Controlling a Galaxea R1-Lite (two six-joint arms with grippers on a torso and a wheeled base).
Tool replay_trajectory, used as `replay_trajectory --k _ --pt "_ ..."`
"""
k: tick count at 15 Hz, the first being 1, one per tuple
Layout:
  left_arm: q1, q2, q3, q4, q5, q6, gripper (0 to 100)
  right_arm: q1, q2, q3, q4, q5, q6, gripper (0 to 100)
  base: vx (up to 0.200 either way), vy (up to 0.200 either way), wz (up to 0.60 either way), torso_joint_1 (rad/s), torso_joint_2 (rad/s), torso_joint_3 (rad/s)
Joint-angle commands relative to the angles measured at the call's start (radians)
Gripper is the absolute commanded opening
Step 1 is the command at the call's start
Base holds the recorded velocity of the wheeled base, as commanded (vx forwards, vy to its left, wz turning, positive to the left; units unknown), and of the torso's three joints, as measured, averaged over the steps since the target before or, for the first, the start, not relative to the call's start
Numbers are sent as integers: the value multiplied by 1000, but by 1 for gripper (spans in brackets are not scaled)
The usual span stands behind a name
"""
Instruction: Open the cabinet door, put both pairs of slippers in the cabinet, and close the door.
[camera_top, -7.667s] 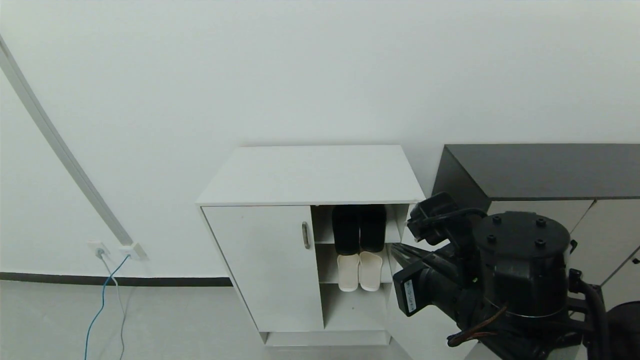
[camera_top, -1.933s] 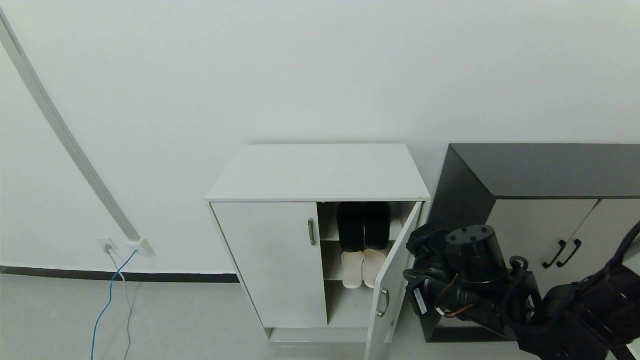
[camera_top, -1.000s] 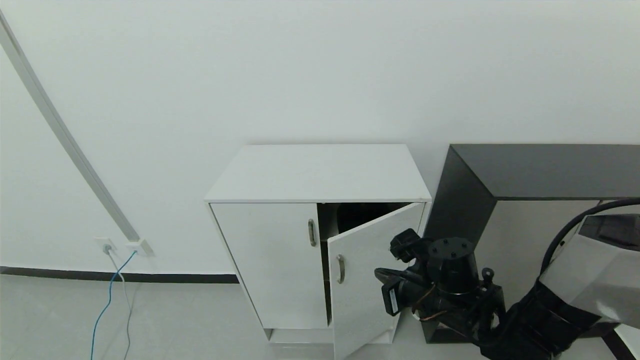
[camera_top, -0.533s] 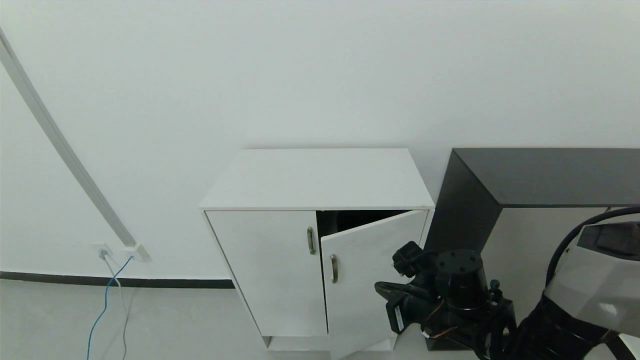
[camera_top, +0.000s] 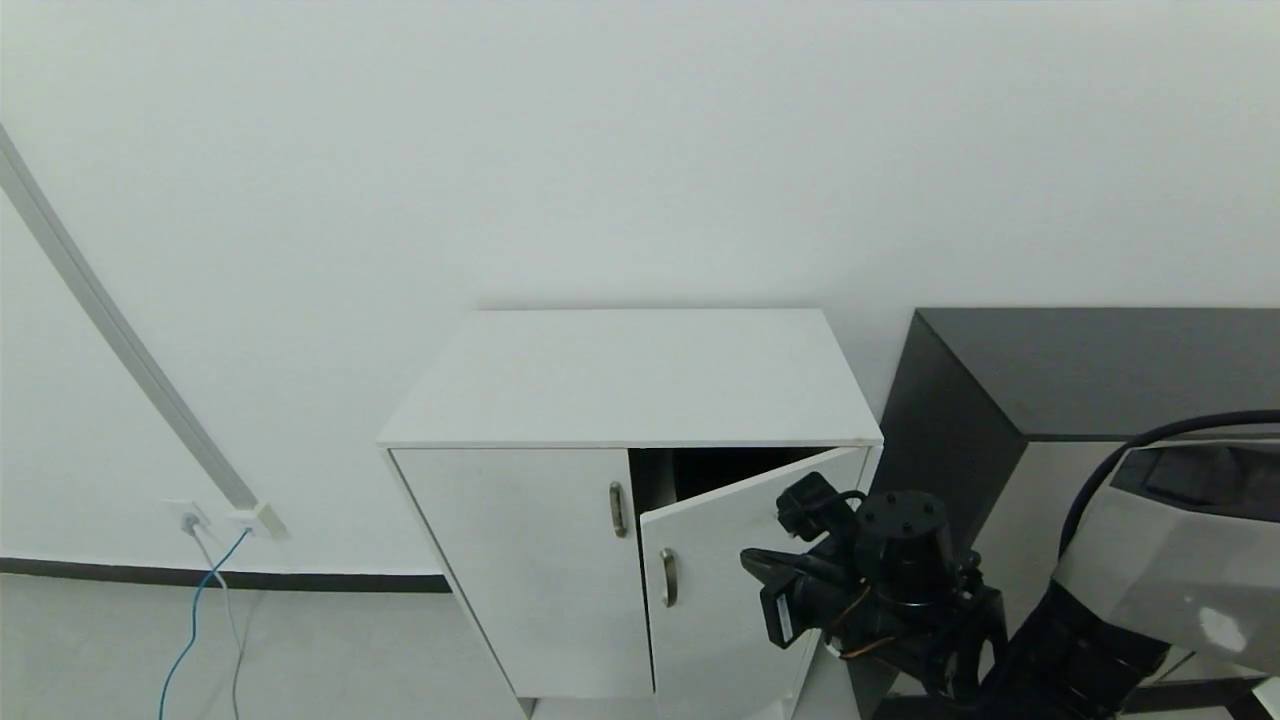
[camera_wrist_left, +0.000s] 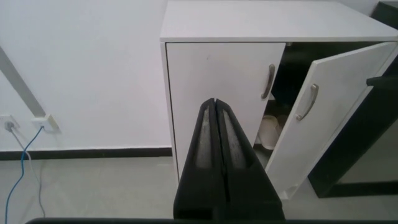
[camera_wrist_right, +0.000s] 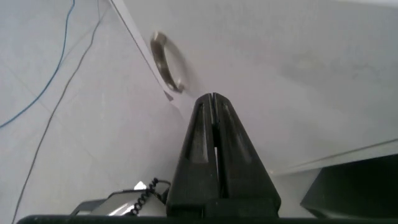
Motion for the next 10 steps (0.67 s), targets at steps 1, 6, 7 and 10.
replay_trajectory --k 1,6,7,10 --pt "0 0 0 0 0 0 0 -14 39 -32 0 0 1 0 0 0 0 0 0 0" --pt "0 0 0 0 1 -2 0 -34 93 -121 3 -4 1 0 0 0 0 0 0 0" --pt "0 0 0 0 1 -3 0 -39 103 -134 3 -2 1 0 0 0 0 0 0 0" --pt "0 0 0 0 1 -3 0 -59 135 -180 3 -2 1 0 0 0 0 0 0 0"
